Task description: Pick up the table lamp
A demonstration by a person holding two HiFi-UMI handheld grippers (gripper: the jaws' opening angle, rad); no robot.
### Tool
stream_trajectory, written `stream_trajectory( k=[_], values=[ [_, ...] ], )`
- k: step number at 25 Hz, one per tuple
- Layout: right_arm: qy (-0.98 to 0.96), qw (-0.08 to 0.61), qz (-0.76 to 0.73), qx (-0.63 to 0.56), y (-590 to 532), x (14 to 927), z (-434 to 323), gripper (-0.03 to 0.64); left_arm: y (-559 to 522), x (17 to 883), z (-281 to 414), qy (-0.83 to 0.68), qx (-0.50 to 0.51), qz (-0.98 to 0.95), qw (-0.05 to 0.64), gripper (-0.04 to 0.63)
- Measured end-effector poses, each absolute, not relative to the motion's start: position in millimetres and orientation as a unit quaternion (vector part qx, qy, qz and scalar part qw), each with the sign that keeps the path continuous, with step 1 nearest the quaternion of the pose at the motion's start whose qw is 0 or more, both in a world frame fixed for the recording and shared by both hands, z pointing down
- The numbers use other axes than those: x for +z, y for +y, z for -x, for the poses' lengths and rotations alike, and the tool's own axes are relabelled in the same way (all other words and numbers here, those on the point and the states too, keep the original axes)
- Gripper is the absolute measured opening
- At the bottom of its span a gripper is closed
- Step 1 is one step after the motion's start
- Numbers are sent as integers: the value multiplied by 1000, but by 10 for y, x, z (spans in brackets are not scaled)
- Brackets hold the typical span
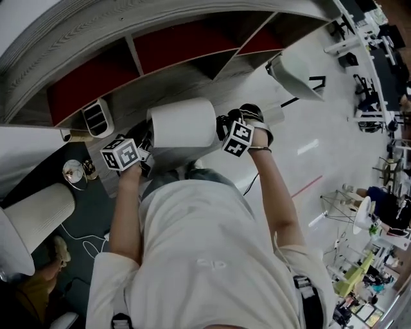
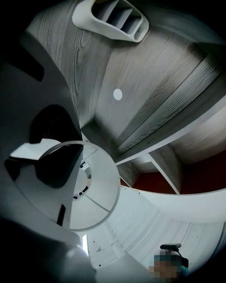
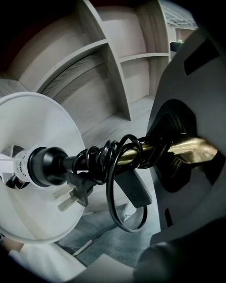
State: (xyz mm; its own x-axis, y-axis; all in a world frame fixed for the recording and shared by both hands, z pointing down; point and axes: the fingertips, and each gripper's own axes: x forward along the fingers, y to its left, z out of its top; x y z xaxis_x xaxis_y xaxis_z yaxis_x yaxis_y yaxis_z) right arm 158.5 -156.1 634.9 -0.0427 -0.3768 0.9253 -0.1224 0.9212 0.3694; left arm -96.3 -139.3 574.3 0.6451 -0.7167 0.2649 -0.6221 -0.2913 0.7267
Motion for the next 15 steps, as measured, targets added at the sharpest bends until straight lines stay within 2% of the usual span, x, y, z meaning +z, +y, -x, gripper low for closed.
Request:
stream_trajectory(
  k=[15],
  values=[
    [-713,669,-198,-76,-1466,6235,-2199,115,-1468,5621,351,-392,-47,-812,429,28]
  ],
)
